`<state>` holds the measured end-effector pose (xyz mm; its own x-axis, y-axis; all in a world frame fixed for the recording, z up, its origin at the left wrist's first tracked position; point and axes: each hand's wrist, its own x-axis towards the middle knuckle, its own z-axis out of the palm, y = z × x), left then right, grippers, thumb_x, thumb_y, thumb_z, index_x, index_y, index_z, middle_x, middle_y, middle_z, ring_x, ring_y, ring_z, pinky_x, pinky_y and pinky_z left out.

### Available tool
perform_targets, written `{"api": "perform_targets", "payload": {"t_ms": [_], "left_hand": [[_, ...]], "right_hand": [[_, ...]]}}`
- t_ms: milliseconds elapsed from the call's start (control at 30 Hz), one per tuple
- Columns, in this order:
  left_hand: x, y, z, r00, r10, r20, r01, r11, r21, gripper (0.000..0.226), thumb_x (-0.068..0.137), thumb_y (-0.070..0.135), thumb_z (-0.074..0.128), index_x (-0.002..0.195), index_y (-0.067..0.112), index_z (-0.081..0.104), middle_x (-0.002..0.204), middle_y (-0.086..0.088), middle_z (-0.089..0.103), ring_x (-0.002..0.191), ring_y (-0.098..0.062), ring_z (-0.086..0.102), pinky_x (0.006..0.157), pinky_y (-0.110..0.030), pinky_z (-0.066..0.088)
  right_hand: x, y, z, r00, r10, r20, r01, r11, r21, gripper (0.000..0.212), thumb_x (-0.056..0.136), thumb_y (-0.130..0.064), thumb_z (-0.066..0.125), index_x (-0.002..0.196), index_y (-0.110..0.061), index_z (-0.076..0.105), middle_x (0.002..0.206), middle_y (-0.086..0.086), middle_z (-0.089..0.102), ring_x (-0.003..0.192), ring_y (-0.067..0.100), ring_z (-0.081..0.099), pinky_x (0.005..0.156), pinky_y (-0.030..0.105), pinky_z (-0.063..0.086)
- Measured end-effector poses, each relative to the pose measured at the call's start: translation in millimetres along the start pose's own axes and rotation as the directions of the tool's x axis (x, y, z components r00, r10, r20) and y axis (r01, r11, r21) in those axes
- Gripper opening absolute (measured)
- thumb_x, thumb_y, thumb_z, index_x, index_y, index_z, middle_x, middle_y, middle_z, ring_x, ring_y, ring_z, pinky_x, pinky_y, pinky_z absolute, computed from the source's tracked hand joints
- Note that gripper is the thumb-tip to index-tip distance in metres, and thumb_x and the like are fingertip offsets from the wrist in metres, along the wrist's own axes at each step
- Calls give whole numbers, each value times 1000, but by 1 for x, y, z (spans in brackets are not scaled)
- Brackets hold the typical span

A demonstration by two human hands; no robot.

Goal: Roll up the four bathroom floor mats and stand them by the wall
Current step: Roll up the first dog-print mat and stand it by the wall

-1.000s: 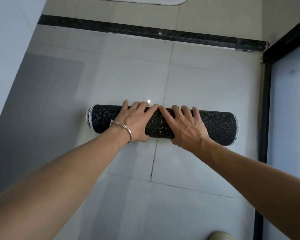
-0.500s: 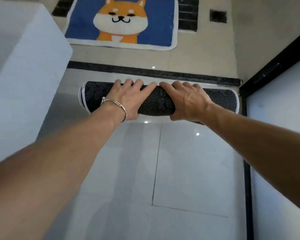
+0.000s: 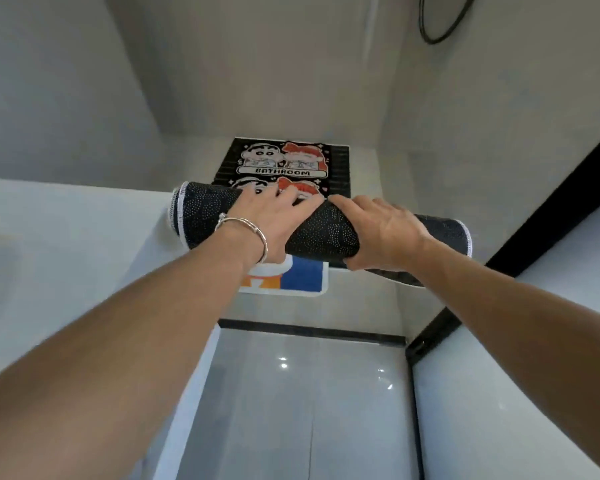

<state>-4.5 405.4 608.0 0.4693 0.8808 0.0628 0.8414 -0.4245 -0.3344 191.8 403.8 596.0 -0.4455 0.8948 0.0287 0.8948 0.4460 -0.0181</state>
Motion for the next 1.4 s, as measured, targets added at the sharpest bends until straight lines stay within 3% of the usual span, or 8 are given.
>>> {"api": "perform_targets", "payload": {"t_ms": [333, 533, 633, 767, 1033, 1200, 1267, 1400], "left_hand": [[23, -106, -267, 997, -27, -74, 37, 990, 136, 94, 73, 48, 66, 144, 34, 7, 130, 1, 46, 114, -27, 48, 91, -44, 40], [23, -117, -355, 991, -36, -132, 60, 981, 185, 88, 76, 52, 61, 144, 32, 8, 132, 2, 46, 113, -26, 49, 88, -43, 39], [19, -139, -370, 988, -44, -148, 81, 964, 253, 87, 78, 45, 63, 143, 31, 7, 130, 2, 46, 112, -26, 49, 87, -43, 38], [14, -192, -369, 984, -89, -152, 130, 950, 285, 89, 79, 41, 61, 146, 29, 5, 133, 0, 43, 115, -26, 47, 89, -41, 38], [78, -295, -349, 982, 31, -187, 33, 945, 326, 92, 78, 44, 61, 148, 27, 4, 133, -3, 46, 117, -25, 48, 97, -40, 38], [110, -334, -329, 937, 31, -347, 71, 958, 278, 95, 68, 50, 69, 145, 24, 18, 126, -5, 55, 115, -27, 52, 101, -45, 36], [113, -350, -321, 926, 11, -378, 93, 963, 255, 95, 67, 50, 70, 142, 23, 20, 124, -7, 56, 116, -28, 53, 102, -47, 36], [110, -381, -306, 955, -140, -263, 202, 953, 224, 89, 75, 43, 67, 148, 24, 20, 142, -9, 42, 134, -29, 36, 111, -52, 21]], "right_hand": [[32, 2, -268, 983, -51, -177, 54, 998, 15, 97, 67, -52, 70, 146, -34, 16, 129, -1, 50, 119, 27, 51, 97, 44, 44], [29, 16, -348, 977, -98, -190, 98, 995, -11, 102, 66, -55, 72, 143, -37, 8, 130, -2, 49, 115, 27, 53, 96, 46, 46], [45, 1, -365, 961, -113, -252, 117, 993, 2, 100, 68, -60, 69, 142, -36, 6, 129, -1, 49, 115, 26, 53, 95, 45, 46], [86, -31, -380, 950, -155, -270, 161, 987, 0, 99, 70, -49, 70, 145, -33, 7, 130, 2, 48, 116, 27, 52, 96, 46, 43], [175, -49, -398, 968, 22, -249, -13, 999, 37, 95, 71, -46, 70, 144, -31, 11, 131, 5, 47, 116, 29, 50, 96, 48, 40], [225, -46, -408, 975, 90, -202, -74, 994, 84, 97, 66, -45, 75, 141, -31, 16, 125, 5, 50, 110, 28, 54, 92, 47, 47], [245, -51, -404, 983, 76, -169, -51, 988, 148, 98, 63, -43, 77, 140, -29, 19, 123, 6, 51, 107, 28, 56, 90, 47, 50], [288, -70, -393, 992, 27, -123, 8, 959, 282, 95, 65, -40, 78, 141, -26, 22, 122, 9, 50, 108, 28, 55, 89, 45, 51]]}}
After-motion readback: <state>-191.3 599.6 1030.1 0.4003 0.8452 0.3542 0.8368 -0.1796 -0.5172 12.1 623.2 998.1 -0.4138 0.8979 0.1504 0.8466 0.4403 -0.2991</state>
